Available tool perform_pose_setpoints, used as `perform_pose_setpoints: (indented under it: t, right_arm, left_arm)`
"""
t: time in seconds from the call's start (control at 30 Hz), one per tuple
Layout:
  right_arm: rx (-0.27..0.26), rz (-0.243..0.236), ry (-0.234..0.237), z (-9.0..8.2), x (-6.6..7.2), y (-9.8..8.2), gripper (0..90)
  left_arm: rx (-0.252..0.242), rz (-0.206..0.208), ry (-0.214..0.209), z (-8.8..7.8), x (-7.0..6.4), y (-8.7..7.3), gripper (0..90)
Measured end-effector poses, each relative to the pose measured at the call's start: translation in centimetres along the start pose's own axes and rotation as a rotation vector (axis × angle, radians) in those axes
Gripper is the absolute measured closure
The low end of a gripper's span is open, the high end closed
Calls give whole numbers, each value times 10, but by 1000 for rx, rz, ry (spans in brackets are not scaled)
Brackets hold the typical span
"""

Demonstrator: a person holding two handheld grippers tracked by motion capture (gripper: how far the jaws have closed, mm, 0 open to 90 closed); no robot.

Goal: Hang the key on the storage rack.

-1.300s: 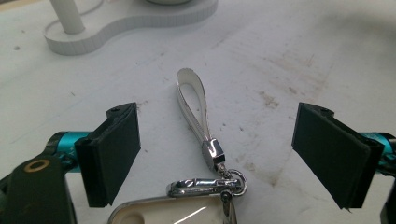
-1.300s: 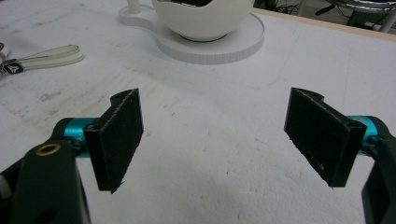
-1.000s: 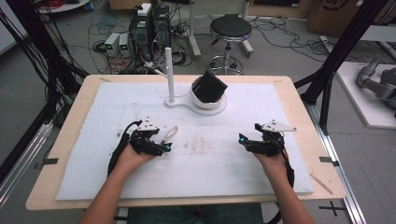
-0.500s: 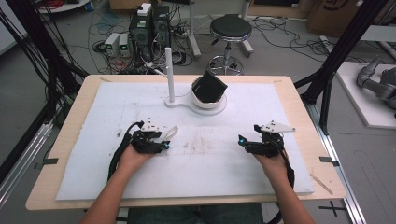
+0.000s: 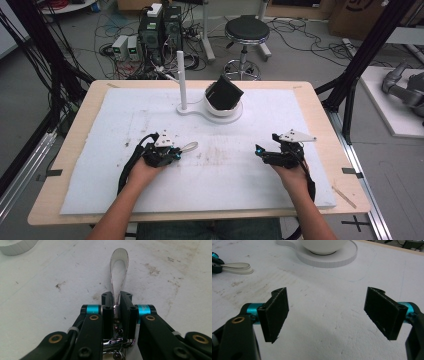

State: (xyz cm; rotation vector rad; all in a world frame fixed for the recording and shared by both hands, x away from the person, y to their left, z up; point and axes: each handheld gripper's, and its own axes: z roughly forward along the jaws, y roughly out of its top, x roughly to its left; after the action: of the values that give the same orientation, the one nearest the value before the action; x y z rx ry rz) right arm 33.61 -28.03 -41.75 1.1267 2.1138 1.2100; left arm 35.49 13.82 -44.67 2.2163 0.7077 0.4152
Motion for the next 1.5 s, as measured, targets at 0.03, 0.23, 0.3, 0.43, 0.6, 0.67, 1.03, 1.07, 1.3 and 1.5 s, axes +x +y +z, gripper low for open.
perform_pose_setpoints:
  t: [0.03, 0.23, 0.3, 0.43, 0.6, 0.67, 1.03, 1.07, 1.3, 1.5]
  right_arm:
    - [1, 0, -2, 0, 0, 0, 201]
    - [2, 2, 3, 0, -1, 0, 201]
    - [6, 3, 2, 0, -1, 0, 201]
    - [9, 5, 4, 1, 0, 0, 200]
    - [9, 5, 7, 3, -2, 0, 200]
    - [10, 7, 7, 4, -3, 0, 200]
    - [13, 14, 8, 4, -4, 0, 200]
    - [12, 18, 8, 4, -4, 0, 201]
    - [15, 15, 13, 4, -4, -1, 200]
    - [13, 16, 12, 3, -4, -1, 200]
  left_arm:
    - [-2, 4, 3, -1, 0, 0, 813]
    - [-124, -78, -39, -18, 6, 4, 813]
    - [-148, -88, -35, -23, 8, 5, 813]
    - [-226, -135, -14, -39, 13, 9, 813]
    - [-266, -145, 26, -49, 18, 16, 813]
    - [-275, -146, 41, -52, 20, 19, 813]
    - [-378, -159, 137, -70, 41, 52, 813]
    - [-390, -163, 146, -72, 43, 56, 813]
    - [-427, -153, 203, -83, 54, 78, 813]
    - [-433, -156, 241, -86, 64, 95, 814]
